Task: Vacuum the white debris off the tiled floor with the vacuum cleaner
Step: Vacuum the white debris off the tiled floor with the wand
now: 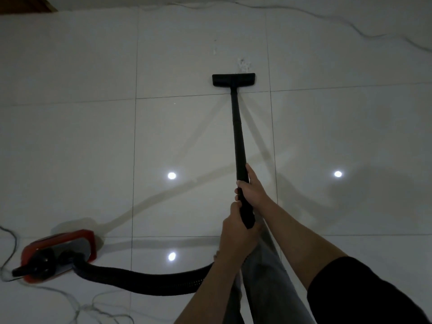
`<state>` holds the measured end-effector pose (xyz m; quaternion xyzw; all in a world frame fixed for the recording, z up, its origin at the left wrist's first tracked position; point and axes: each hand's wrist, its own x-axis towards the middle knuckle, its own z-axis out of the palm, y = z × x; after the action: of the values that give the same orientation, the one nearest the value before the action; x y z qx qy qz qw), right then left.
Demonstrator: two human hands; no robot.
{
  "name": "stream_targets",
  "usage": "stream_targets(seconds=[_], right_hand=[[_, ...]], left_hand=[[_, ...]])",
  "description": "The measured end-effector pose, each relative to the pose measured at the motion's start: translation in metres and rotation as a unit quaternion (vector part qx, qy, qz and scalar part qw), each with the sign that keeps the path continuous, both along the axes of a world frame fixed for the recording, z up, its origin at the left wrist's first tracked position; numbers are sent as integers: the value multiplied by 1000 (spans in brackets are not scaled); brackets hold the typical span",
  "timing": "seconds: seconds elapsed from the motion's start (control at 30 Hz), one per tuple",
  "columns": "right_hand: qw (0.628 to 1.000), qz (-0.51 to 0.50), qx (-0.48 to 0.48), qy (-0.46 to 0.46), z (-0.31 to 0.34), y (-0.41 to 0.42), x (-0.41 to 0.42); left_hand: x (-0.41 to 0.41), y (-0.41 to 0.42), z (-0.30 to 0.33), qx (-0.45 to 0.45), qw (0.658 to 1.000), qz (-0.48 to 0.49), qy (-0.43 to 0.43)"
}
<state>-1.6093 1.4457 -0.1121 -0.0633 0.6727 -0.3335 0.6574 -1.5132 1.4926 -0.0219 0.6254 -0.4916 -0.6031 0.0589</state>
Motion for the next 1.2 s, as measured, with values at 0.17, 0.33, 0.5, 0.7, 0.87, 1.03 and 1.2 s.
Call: stream_targets(seconds=[0.17,0.33,0.5,0.7,0.87,1.03,1.2], right_hand=[[1000,14,1,-7,-1,-37,-21],[1000,25,0,-11,-3,-73,-42],[1000,19,2,-12,-9,-112,-50],[1000,13,3,-6,-26,-156,-56],[1000,15,-5,-3,-49,-183,-60],[1000,2,-6,-8,-64,-208,-65],[1000,2,-12,-19,-66,-242,-77]], left_hand=[[-22,-34,-1,-3,1000,2,-17],[-42,-67,-7,-14,999,-10,-33],[-49,-107,-10,4,999,-7,-31],[-56,-151,-26,2,998,-29,-56],[-57,-174,-56,13,997,-29,-75],[-63,-198,-74,18,996,-29,-83],[-75,-234,-69,27,997,-19,-77]])
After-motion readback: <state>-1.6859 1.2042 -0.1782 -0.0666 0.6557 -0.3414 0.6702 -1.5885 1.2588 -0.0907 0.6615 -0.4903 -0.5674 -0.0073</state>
